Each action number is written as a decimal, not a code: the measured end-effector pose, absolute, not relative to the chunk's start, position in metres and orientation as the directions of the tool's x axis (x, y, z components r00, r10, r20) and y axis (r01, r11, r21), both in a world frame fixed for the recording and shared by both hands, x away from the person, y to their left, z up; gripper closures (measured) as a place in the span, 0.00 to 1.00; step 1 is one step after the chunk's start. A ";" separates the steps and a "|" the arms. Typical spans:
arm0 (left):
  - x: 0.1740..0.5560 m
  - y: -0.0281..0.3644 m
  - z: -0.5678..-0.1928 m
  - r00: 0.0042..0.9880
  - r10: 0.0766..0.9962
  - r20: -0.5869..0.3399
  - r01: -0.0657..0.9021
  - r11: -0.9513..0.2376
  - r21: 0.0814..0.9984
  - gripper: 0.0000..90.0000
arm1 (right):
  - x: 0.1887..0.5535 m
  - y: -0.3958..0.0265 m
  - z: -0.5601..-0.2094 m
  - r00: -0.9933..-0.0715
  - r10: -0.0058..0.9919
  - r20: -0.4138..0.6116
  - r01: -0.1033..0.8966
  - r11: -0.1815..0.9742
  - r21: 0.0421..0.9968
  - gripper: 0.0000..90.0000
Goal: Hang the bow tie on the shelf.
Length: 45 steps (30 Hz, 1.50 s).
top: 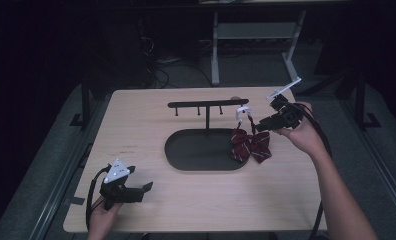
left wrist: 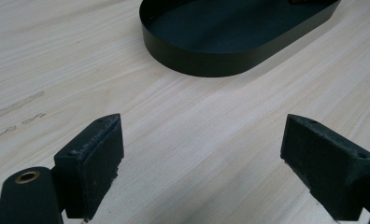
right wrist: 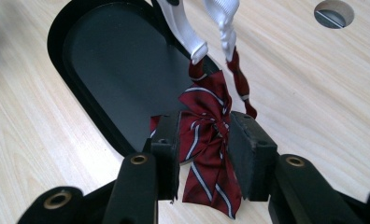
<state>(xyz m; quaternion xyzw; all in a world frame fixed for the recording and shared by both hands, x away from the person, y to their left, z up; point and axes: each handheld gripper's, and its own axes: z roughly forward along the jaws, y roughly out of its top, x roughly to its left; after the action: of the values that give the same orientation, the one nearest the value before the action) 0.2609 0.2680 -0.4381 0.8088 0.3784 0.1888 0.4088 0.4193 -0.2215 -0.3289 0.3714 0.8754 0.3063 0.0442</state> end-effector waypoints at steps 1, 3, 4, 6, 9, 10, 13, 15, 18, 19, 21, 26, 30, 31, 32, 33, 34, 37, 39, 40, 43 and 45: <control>0.261 0.268 -0.438 0.643 0.766 -0.004 0.457 -0.380 0.804 0.14 | 0.418 -0.222 -0.329 -0.719 0.678 0.153 0.626 0.537 0.565 0.70; 0.261 0.268 -0.438 0.644 0.765 -0.004 0.456 -0.380 0.805 0.14 | 0.417 -0.222 -0.331 -0.719 0.678 0.153 0.626 0.537 0.565 0.70; 0.261 0.268 -0.438 0.642 0.766 -0.006 0.456 -0.376 0.807 0.14 | 0.417 -0.222 -0.331 -0.721 0.676 0.151 0.623 0.538 0.567 0.70; 0.261 0.267 -0.438 0.641 0.767 -0.007 0.457 -0.375 0.806 0.14 | 0.415 -0.223 -0.332 -0.719 0.678 0.154 0.626 0.536 0.566 0.70; 0.261 0.268 -0.438 0.644 0.765 -0.003 0.457 -0.381 0.804 0.14 | 0.414 -0.225 -0.334 -0.715 0.681 0.159 0.633 0.534 0.561 0.69; 0.261 0.268 -0.438 0.643 0.766 -0.004 0.457 -0.379 0.804 0.14 | 0.414 -0.225 -0.335 -0.714 0.682 0.159 0.636 0.535 0.556 0.68; 0.261 0.268 -0.438 0.643 0.766 -0.003 0.458 -0.381 0.803 0.14 | 0.412 -0.227 -0.337 -0.711 0.683 0.166 0.638 0.528 0.560 0.68; 0.261 0.268 -0.439 0.643 0.766 -0.004 0.457 -0.380 0.804 0.14 | 0.412 -0.229 -0.339 -0.710 0.684 0.166 0.639 0.528 0.559 0.69; 0.261 0.268 -0.439 0.643 0.766 -0.005 0.458 -0.379 0.804 0.14 | 0.411 -0.231 -0.343 -0.705 0.687 0.177 0.647 0.521 0.556 0.68; 0.261 0.268 -0.439 0.643 0.766 -0.004 0.458 -0.380 0.804 0.14 | 0.411 -0.232 -0.344 -0.702 0.688 0.181 0.651 0.518 0.555 0.68; 0.261 0.268 -0.439 0.643 0.766 -0.005 0.458 -0.380 0.804 0.14 | 0.410 -0.234 -0.345 -0.704 0.685 0.188 0.652 0.516 0.556 0.68; 0.261 0.267 -0.439 0.643 0.766 -0.006 0.458 -0.378 0.805 0.14 | 0.407 -0.236 -0.347 -0.703 0.686 0.188 0.652 0.514 0.558 0.68; 0.261 0.268 -0.439 0.643 0.766 -0.006 0.459 -0.379 0.804 0.14 | 0.405 -0.237 -0.350 -0.700 0.688 0.194 0.655 0.509 0.558 0.67; 0.261 0.268 -0.439 0.643 0.766 -0.006 0.459 -0.379 0.804 0.14 | 0.405 -0.238 -0.351 -0.702 0.685 0.196 0.653 0.510 0.559 0.67; 0.261 0.268 -0.439 0.643 0.766 -0.005 0.458 -0.380 0.804 0.14 | 0.404 -0.238 -0.352 -0.700 0.686 0.198 0.656 0.509 0.557 0.67; 0.261 0.268 -0.439 0.643 0.766 -0.005 0.458 -0.380 0.804 0.14 | 0.403 -0.239 -0.354 -0.698 0.688 0.200 0.659 0.507 0.556 0.67; 0.261 0.268 -0.439 0.643 0.766 -0.005 0.458 -0.380 0.804 0.14 | 0.402 -0.239 -0.355 -0.697 0.688 0.203 0.660 0.505 0.556 0.66; 0.261 0.267 -0.439 0.644 0.765 -0.004 0.458 -0.381 0.803 0.14 | 0.400 -0.241 -0.359 -0.693 0.691 0.208 0.665 0.499 0.556 0.66; 0.261 0.267 -0.439 0.643 0.765 -0.005 0.459 -0.381 0.802 0.14 | 0.399 -0.243 -0.361 -0.694 0.688 0.212 0.665 0.499 0.556 0.65; 0.261 0.267 -0.439 0.643 0.765 -0.005 0.459 -0.380 0.803 0.14 | 0.398 -0.243 -0.363 -0.689 0.691 0.216 0.670 0.494 0.554 0.65; 0.261 0.267 -0.439 0.643 0.766 -0.004 0.460 -0.382 0.802 0.14 | 0.397 -0.244 -0.367 -0.687 0.693 0.219 0.674 0.496 0.547 0.63; 0.261 0.267 -0.439 0.643 0.766 -0.005 0.461 -0.381 0.802 0.14 | 0.395 -0.245 -0.369 -0.688 0.691 0.222 0.673 0.492 0.552 0.63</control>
<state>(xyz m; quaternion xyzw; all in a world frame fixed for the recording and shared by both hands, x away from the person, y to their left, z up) 0.2609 0.2672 -0.4390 0.8095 0.3789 0.1874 0.4075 0.3951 -0.2447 -0.3691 0.3950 0.8637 0.3126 0.0146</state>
